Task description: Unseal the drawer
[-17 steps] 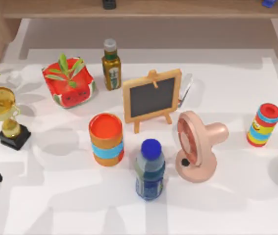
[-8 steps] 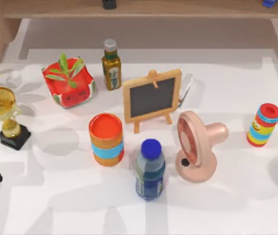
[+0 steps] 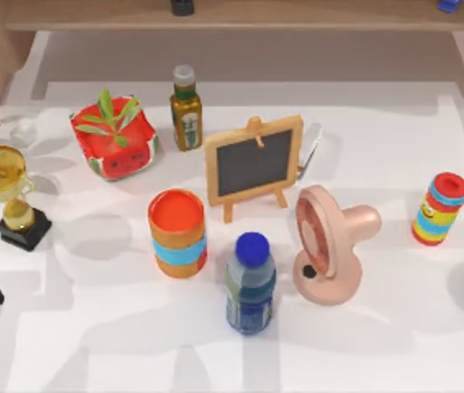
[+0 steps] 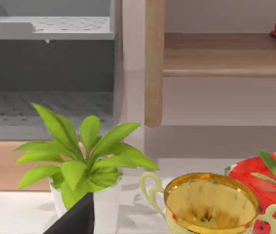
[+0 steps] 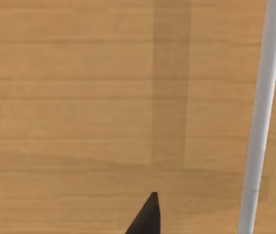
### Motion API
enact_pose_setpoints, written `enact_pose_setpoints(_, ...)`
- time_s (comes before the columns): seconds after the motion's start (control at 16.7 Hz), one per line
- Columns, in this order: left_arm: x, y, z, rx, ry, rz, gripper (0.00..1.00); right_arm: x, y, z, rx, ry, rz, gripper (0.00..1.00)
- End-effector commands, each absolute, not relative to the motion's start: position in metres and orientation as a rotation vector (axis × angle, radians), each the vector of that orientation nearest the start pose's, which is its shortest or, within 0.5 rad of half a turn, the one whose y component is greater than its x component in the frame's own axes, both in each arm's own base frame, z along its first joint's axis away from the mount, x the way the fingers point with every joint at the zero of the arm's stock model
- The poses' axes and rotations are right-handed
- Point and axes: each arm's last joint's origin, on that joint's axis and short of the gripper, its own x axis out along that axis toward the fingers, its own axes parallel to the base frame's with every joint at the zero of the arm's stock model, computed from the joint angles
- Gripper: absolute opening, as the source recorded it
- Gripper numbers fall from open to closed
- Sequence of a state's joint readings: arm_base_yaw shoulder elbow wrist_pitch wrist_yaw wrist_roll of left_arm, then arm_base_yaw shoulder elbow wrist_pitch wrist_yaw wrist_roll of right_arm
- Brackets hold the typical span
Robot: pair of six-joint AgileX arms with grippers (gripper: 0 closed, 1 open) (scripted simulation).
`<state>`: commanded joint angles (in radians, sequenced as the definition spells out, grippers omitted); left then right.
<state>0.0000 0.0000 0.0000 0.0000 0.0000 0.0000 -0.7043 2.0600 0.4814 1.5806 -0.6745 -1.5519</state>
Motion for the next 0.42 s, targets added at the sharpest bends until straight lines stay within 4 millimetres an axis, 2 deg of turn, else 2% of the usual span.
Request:
enact_pose_setpoints(0.06,0.1057,-0.0012,0.16,0.0,0.0,0.0,1.0,0.2413,-0.1772,0.0865,-1.564,0.011,0.001,0.98)
enact_pose_setpoints(0.12,0.1057,-0.0012,0.16,0.0,0.0,0.0,1.0,0.2413,-0.1772,0.0865,-1.564,0.011,0.001,1.0)
enact_pose_setpoints(0.42,0.1057,-0.0012,0.16,0.0,0.0,0.0,1.0,0.2413,-0.1772,0.0865,-1.564,0.011,0.001,1.0)
